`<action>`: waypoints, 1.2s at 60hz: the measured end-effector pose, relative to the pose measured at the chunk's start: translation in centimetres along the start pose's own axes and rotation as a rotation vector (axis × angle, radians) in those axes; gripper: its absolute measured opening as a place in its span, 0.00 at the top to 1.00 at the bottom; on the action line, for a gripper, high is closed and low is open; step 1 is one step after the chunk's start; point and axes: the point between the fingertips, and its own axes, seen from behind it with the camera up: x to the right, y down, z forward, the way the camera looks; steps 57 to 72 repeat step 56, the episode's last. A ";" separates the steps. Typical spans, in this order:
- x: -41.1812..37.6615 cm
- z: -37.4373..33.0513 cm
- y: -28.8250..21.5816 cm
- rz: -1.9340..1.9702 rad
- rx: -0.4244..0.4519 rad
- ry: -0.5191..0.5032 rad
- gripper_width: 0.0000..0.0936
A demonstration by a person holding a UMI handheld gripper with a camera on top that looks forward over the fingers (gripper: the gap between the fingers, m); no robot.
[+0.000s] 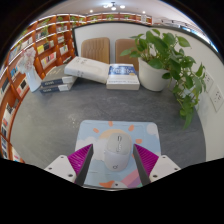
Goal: Arrange mouse
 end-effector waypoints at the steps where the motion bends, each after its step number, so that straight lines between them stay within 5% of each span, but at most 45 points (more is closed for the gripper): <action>1: -0.1 -0.5 -0.4 0.006 0.011 0.001 0.15; 25: -5.0 -14.3 -11.6 0.051 0.290 0.026 0.15; 72: -11.8 -18.2 -11.2 0.012 0.302 0.013 0.16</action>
